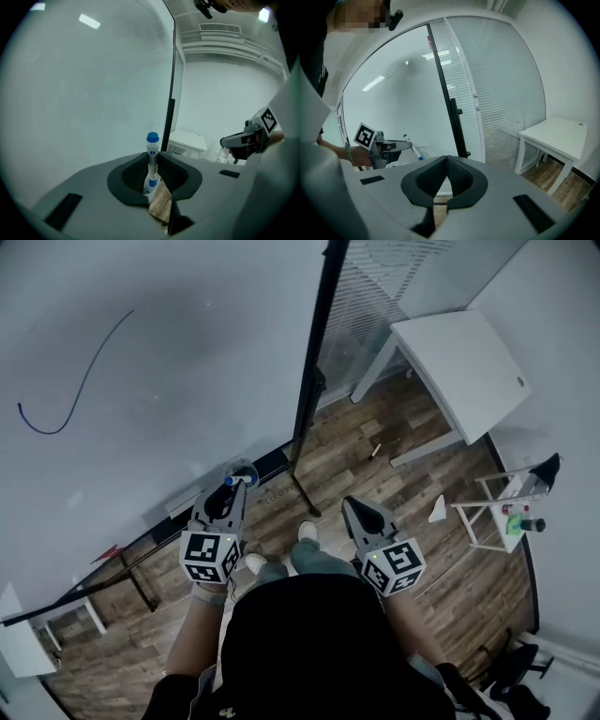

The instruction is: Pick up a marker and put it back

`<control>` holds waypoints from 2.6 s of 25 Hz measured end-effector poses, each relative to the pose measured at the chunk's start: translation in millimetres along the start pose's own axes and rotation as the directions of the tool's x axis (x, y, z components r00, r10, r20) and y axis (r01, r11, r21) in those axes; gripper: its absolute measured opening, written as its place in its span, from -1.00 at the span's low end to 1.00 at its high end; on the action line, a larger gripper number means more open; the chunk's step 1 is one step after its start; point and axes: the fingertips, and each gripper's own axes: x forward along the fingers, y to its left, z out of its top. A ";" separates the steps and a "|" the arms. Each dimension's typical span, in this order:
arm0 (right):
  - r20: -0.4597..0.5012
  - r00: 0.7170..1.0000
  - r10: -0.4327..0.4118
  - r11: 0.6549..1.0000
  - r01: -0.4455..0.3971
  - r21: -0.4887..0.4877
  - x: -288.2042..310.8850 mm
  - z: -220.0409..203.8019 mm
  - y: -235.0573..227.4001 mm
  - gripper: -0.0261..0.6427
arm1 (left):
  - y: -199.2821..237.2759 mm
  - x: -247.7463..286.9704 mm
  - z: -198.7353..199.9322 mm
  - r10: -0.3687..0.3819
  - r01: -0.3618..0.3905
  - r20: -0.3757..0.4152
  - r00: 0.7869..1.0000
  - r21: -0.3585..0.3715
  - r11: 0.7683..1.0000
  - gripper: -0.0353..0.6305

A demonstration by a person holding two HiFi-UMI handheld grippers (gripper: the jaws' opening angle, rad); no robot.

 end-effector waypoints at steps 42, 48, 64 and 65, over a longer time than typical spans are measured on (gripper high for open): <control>-0.031 0.998 -0.051 0.998 0.052 0.044 0.7 -20.2 -1.3 -0.84 | 24.0 20.0 -51.2 0.046 -0.034 -0.152 0.987 0.077 0.996 -0.48; -0.027 0.999 0.016 1.000 -0.016 0.015 14.4 -11.5 13.1 -0.84 | 34.4 -1.1 -42.3 0.096 -0.089 -0.120 0.988 0.061 0.994 -0.47; -0.057 0.948 0.312 0.943 -0.317 -0.103 83.9 21.6 98.3 -0.84 | 68.7 -89.0 -30.6 0.279 -0.279 -0.057 0.959 0.004 0.960 -0.55; -0.062 0.941 0.334 0.934 -0.339 -0.111 88.6 23.0 106.5 -0.84 | 71.5 -96.4 -30.8 0.293 -0.294 -0.052 0.955 -0.004 0.956 -0.57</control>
